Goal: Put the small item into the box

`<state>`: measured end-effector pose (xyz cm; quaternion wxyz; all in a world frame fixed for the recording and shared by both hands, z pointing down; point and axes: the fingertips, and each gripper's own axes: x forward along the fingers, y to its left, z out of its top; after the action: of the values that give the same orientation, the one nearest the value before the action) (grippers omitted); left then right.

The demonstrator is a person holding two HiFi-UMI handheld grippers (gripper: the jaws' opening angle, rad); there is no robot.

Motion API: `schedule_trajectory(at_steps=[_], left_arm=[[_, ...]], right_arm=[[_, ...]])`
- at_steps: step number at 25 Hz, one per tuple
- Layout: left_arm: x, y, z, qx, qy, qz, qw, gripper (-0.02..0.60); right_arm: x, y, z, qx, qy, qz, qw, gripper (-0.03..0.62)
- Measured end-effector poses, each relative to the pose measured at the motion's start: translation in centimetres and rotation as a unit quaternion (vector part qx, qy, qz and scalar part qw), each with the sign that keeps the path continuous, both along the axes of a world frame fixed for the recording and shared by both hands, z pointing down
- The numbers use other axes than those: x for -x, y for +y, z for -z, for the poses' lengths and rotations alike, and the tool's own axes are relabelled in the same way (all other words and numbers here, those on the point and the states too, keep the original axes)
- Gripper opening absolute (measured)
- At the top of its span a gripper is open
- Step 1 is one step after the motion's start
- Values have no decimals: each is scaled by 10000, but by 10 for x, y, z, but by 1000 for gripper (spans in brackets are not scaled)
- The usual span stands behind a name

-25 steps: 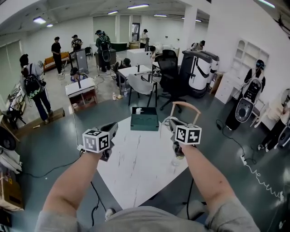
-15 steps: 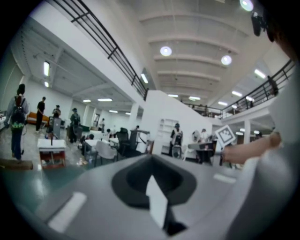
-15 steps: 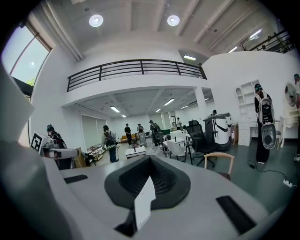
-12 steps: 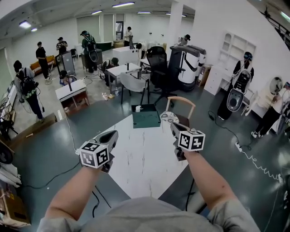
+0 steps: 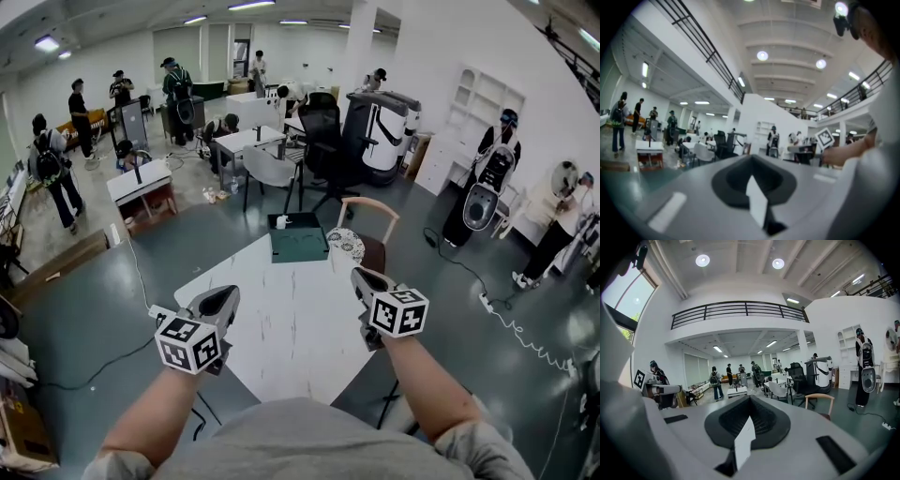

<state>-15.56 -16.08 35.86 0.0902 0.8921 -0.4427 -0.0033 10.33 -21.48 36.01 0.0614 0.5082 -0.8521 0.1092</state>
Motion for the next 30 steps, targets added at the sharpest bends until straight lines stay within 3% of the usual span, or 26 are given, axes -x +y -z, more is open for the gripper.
schedule_trajectory(at_steps=[18, 30], left_arm=[[-10, 45, -28, 273, 206, 128, 9993, 5], [-13, 50, -26, 239, 188, 66, 9995, 5]], right_arm=[[-35, 59, -38, 91, 67, -41, 9999, 5], [-27, 59, -27, -35, -65, 85, 9999, 3]])
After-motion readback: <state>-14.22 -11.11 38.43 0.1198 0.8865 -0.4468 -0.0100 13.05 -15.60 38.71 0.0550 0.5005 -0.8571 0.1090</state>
